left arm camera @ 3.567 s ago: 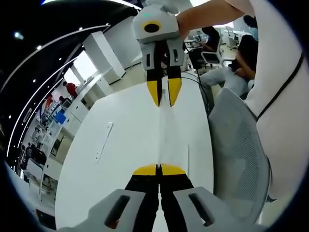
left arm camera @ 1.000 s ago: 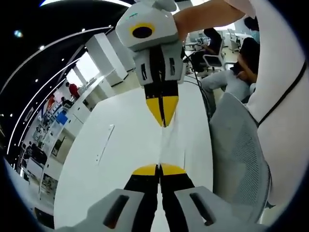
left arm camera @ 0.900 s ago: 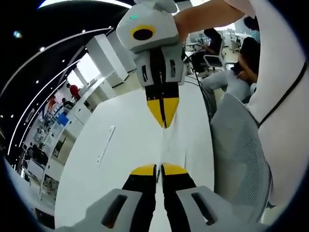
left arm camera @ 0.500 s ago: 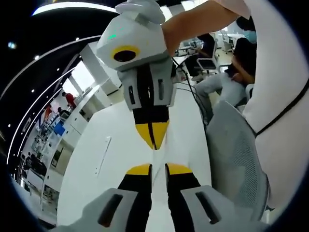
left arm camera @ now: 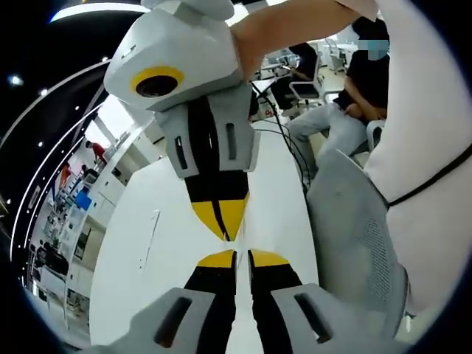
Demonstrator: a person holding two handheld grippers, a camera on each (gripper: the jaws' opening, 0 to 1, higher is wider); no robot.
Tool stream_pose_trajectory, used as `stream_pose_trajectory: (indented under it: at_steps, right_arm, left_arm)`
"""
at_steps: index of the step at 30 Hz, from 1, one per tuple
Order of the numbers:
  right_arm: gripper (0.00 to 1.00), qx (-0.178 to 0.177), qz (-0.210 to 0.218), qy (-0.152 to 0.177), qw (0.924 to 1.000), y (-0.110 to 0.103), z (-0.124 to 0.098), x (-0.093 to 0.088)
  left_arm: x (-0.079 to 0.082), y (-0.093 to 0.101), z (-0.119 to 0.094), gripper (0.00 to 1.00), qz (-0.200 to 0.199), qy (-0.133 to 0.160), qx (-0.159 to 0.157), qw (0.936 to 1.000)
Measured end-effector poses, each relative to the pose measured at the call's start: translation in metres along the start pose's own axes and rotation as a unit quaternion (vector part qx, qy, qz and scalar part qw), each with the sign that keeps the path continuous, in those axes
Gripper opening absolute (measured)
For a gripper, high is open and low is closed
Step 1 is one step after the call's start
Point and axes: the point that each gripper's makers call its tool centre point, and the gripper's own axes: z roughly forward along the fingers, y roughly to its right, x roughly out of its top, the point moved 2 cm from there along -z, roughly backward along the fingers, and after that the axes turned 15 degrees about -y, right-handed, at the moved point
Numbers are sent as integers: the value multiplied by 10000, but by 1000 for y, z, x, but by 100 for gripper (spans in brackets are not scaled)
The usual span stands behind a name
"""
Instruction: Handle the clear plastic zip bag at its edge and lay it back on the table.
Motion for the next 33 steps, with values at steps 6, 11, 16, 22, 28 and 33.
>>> stream_pose_trajectory:
  at_steps: [6, 11, 16, 22, 28, 33]
  right_arm:
    - [0, 14, 27, 15, 10000, -2, 0, 3]
    - [0, 16, 60, 7, 10000, -2, 2, 4]
    - [0, 3, 119, 6, 9999, -1, 3, 2]
    - [0, -62, 226, -8, 9997, 3, 5, 0]
    - [0, -213, 374, 17, 9991, 11, 6, 0]
    - [0, -367, 503, 32, 9981, 18, 5, 0]
  left_arm:
    - [0, 2, 5, 2, 10, -78, -61, 10000]
    - [-7, 5, 13, 0, 15, -330, -155, 9993]
    - [-9, 11, 13, 0, -137, -328, -313, 9989]
    - [-7, 22, 13, 0, -199, -358, -523, 9978]
    - [-5, 30, 9, 0, -343, -354, -672, 9965]
    - [-6, 37, 10, 0, -390, -353, -745, 9958]
